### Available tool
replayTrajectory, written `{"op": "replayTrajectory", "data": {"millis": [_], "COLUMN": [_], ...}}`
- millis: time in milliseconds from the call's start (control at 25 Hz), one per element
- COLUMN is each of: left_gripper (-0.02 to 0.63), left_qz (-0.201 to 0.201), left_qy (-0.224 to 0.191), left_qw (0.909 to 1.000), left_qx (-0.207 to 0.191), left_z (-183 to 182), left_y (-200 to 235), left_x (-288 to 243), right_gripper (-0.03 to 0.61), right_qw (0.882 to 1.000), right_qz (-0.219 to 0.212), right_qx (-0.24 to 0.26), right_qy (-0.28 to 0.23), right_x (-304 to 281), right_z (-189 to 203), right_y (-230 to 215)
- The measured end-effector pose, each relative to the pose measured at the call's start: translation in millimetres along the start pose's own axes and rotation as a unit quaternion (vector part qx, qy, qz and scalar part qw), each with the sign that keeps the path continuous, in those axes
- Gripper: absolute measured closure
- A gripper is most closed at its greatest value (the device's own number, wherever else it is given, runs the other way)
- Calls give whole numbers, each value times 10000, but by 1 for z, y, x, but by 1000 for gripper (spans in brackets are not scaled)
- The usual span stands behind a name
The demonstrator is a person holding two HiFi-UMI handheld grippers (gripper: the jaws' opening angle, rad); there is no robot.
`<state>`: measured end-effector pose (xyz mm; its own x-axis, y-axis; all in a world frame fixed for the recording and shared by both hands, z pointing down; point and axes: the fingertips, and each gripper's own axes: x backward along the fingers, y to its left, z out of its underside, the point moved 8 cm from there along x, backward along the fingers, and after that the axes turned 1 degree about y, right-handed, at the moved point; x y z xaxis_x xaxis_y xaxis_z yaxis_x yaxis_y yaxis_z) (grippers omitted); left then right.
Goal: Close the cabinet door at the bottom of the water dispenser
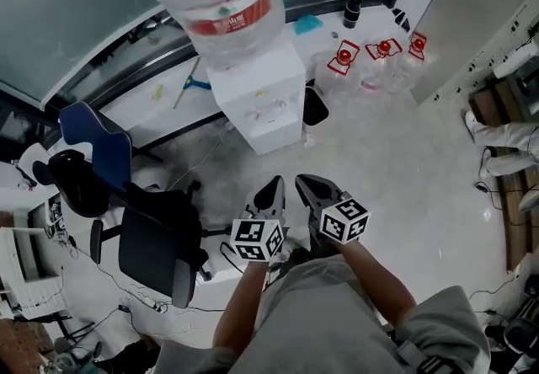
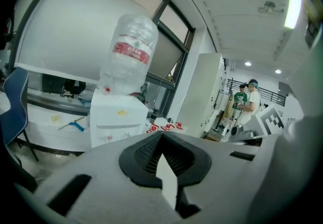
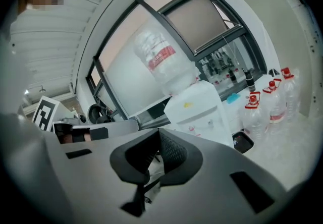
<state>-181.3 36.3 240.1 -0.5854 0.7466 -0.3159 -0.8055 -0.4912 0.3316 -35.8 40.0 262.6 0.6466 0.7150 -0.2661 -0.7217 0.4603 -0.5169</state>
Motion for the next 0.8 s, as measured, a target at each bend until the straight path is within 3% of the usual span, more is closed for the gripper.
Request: {"op": "replayTrajectory", "data": {"millis": [280,800], "left_gripper": [606,606], "left_qz": [87,107], "left_qy": [-347,-1097], "left_qw": [9989,9893], "left_qx": [-319,-959], "left_z": [-28,-63], "left_y": [-15,-40], "left_x": [42,73], "right_gripper": [569,569], "right_qw": [9975,9888], "right_qz": [-147,-262], "right_qx": [443,1084], "right_qy": [-524,-994], "right_x": [28,51], "right_z": [-33,-62], "right_y": [47,71]}}
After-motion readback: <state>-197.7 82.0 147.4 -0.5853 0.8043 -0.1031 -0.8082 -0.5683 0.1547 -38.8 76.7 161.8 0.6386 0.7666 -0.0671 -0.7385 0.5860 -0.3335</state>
